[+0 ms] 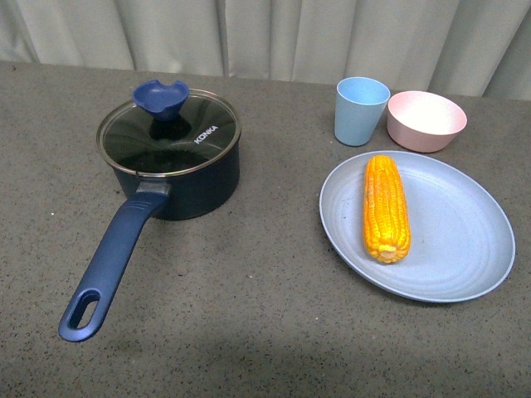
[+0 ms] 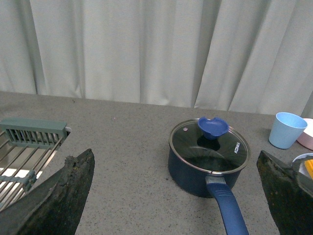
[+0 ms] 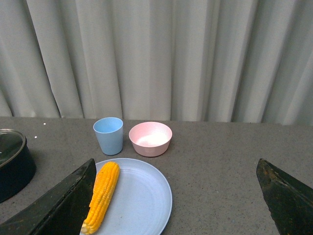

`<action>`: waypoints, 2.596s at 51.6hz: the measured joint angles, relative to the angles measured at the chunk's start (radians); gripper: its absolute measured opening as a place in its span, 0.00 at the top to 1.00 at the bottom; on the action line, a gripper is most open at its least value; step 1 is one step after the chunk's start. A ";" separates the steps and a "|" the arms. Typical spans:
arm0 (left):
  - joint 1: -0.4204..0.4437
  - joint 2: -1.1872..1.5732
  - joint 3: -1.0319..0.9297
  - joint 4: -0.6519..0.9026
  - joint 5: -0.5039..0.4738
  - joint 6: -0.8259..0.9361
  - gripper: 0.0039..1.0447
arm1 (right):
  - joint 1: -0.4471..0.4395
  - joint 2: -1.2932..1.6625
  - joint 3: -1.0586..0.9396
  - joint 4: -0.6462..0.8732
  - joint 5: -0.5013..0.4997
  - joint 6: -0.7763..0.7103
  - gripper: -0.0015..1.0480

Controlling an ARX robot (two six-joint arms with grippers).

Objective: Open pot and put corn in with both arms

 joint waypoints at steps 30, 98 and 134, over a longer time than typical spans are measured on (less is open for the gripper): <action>0.000 0.000 0.000 0.000 0.000 0.000 0.06 | 0.000 0.000 0.000 0.000 0.000 0.000 0.09; 0.000 0.000 0.000 0.000 0.000 0.000 0.06 | 0.000 0.000 0.000 0.000 0.000 0.000 0.09; -0.047 0.296 0.030 0.130 -0.271 -0.129 0.06 | 0.000 0.000 0.000 0.000 0.000 0.000 0.09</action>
